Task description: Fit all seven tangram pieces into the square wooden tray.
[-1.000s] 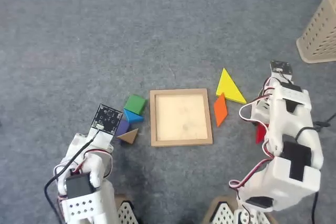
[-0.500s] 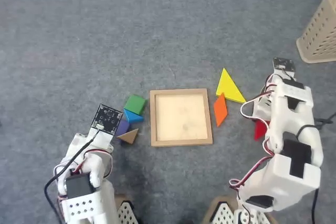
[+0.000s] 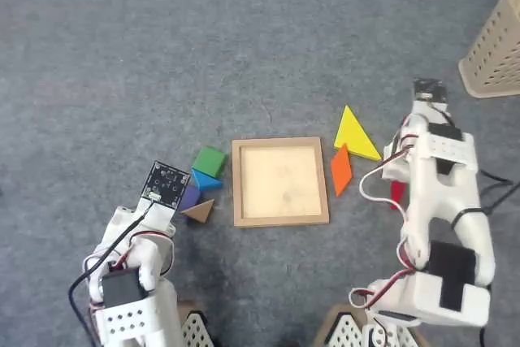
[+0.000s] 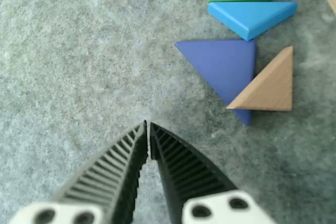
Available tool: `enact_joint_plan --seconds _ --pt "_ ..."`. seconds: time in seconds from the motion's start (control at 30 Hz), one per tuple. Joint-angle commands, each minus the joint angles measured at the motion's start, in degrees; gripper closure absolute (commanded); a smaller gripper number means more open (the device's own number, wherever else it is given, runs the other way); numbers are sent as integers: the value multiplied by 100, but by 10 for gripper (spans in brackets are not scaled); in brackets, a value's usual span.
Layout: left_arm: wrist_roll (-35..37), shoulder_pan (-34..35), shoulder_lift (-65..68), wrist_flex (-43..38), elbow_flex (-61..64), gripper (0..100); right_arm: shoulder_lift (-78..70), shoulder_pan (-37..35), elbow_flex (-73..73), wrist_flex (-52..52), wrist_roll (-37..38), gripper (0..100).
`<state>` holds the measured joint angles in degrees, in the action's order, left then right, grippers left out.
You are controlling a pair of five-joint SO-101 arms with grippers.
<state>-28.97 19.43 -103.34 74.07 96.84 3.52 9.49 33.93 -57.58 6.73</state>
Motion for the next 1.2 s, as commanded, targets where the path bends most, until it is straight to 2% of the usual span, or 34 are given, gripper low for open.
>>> enact_joint_plan --seconds 0.0,0.6,0.8,1.0,1.17 --pt "-53 26 -70 18 -22 987 734 -136 220 -57 -79 991" --pt "-53 26 -70 18 -22 987 1112 -356 457 -163 -35 992" --pt "-53 18 -70 18 -22 987 2088 -418 598 -391 -18 992" --pt "-53 26 -70 18 -22 987 3459 -910 686 -963 -9 992" --pt "-53 26 -70 18 -22 987 4101 -2000 668 -1086 325 992"
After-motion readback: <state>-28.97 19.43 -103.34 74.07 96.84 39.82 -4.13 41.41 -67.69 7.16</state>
